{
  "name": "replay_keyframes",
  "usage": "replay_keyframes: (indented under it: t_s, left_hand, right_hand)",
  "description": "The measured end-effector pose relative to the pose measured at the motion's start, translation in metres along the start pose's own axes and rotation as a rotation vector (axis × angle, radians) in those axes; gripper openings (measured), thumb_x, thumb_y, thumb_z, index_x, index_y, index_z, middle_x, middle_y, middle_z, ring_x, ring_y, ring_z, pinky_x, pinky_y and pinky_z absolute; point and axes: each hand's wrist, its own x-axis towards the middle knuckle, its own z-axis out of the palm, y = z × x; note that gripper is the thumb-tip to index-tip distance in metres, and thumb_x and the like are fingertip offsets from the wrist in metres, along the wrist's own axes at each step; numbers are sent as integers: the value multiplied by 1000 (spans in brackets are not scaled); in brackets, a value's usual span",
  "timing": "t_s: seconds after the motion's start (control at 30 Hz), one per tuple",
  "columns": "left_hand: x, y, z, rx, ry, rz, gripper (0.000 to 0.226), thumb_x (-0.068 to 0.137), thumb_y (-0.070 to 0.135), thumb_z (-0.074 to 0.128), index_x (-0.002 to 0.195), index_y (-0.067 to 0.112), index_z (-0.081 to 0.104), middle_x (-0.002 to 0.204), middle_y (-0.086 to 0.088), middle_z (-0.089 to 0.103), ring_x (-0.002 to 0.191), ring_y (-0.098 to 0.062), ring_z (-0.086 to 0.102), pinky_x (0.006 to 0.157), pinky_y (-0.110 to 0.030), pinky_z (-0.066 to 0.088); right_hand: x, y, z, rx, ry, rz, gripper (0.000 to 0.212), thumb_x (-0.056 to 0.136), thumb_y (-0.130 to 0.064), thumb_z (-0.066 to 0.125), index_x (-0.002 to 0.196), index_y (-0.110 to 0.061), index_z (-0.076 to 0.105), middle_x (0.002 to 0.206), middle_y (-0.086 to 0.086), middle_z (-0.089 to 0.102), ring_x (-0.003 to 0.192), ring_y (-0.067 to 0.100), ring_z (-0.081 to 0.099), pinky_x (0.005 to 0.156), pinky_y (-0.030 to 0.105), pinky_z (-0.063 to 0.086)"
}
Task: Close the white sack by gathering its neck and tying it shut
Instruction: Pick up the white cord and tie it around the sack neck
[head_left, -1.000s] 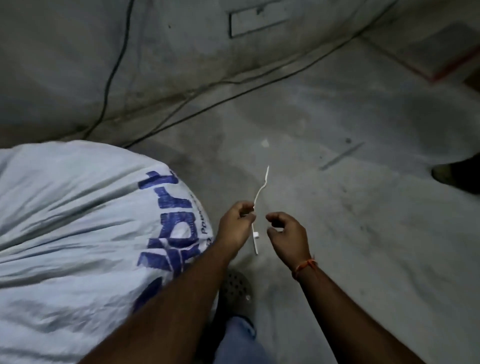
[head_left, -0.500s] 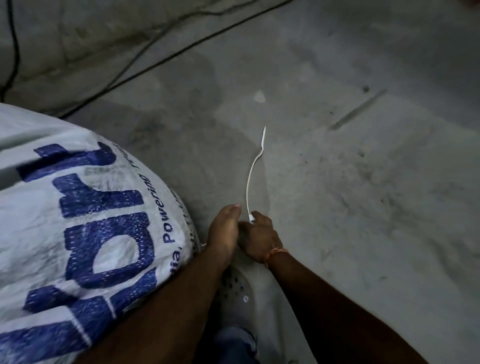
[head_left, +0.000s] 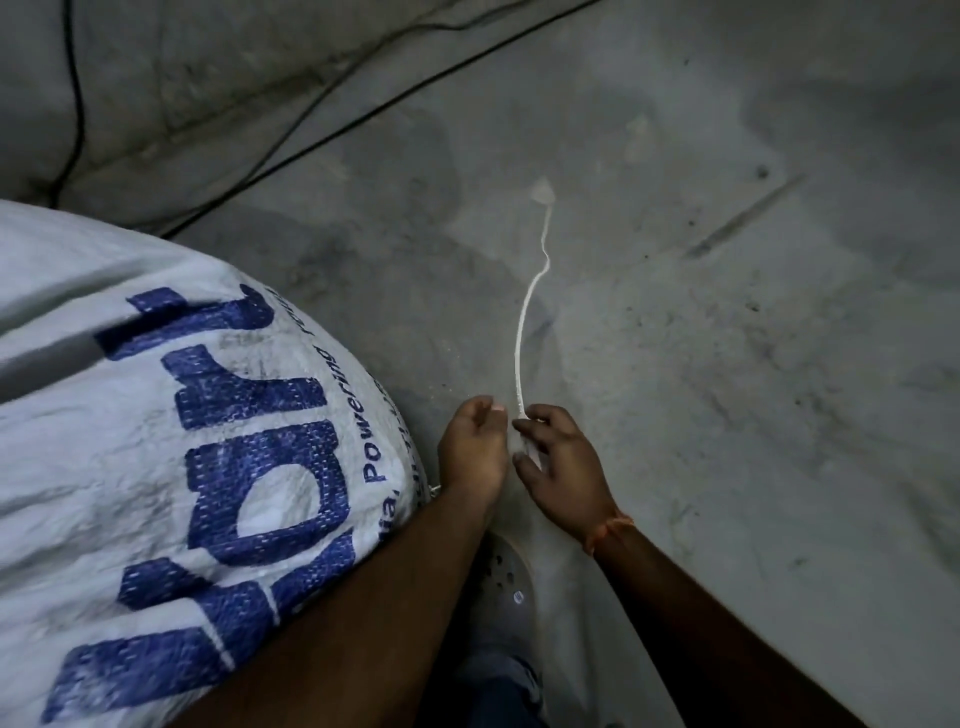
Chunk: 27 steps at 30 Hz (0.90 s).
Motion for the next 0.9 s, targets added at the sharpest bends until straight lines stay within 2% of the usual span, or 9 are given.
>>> replay_keyframes:
  t_s: [0.2, 0.27, 0.37, 0.43, 0.5, 0.6, 0.7, 0.83, 0.9]
  left_hand:
    - [-38, 68, -24, -171, -72, 152, 20, 104, 19, 54, 116, 11, 68, 106, -5, 74, 97, -17, 67, 87, -30, 53]
    - [-59, 97, -38, -226, -111, 203, 23, 106, 20, 49, 118, 13, 67, 104, -2, 77, 98, -12, 69, 84, -28, 55]
    - [-98, 141, -71, -277, -125, 305, 22, 106, 18, 49, 103, 16, 71, 91, 1, 77, 86, -10, 71, 74, -22, 57]
    - [-128, 166, -97, -295, -132, 368, 22, 105, 17, 51, 98, 17, 71, 86, 1, 77, 81, -12, 70, 69, -22, 59]
    - [-161, 184, -129, -295, -106, 435, 21, 105, 17, 52, 98, 15, 72, 85, -1, 79, 82, -15, 72, 71, -26, 61]
    - [-208, 199, -178, -229, -14, 566, 19, 104, 18, 55, 102, 12, 74, 91, -4, 81, 91, -19, 77, 88, -37, 62]
    - [-250, 203, -224, -214, 109, 615, 19, 101, 20, 59, 105, 13, 76, 94, -2, 82, 94, -17, 78, 94, -42, 60]
    - [-291, 204, -281, -397, 195, 534, 18, 100, 18, 63, 107, 9, 77, 97, -9, 82, 96, -27, 78, 91, -44, 62]
    - [-306, 200, -312, -444, 211, 525, 17, 98, 19, 64, 103, 11, 78, 94, -10, 81, 88, -24, 77, 79, -36, 63]
  right_hand:
    - [-32, -73, -47, 235, 129, -173, 35, 89, -4, 67, 123, -13, 70, 127, -4, 62, 118, 1, 58, 100, 20, 49]
    - [-41, -102, -62, 298, 155, -224, 33, 89, -2, 66, 120, -13, 72, 124, -7, 63, 116, 0, 60, 97, 18, 50]
    - [-59, -149, -89, 381, 174, -299, 31, 90, -2, 66, 115, -18, 74, 121, -13, 65, 115, 0, 62, 93, 16, 51]
    - [-70, -183, -107, 447, 177, -351, 26, 89, -2, 67, 107, -18, 77, 117, -12, 69, 113, 3, 65, 93, 19, 53]
    - [-82, -221, -122, 545, 186, -368, 21, 89, -2, 67, 97, -19, 76, 108, -10, 72, 108, 8, 68, 93, 24, 54]
    - [-96, -281, -135, 689, 213, -328, 9, 91, -14, 67, 92, -21, 72, 95, -7, 73, 94, 8, 70, 83, 21, 57]
    - [-113, -346, -130, 817, 187, -260, 4, 89, -17, 71, 87, -14, 69, 86, 0, 75, 83, 8, 71, 75, 21, 56]
    - [-139, -418, -106, 911, 108, -240, 3, 84, -6, 71, 85, -7, 68, 85, 7, 76, 80, 16, 71, 78, 34, 59]
    - [-153, -445, -92, 960, 73, -252, 9, 83, -3, 67, 82, -11, 70, 83, 4, 78, 76, 11, 71, 73, 32, 57]
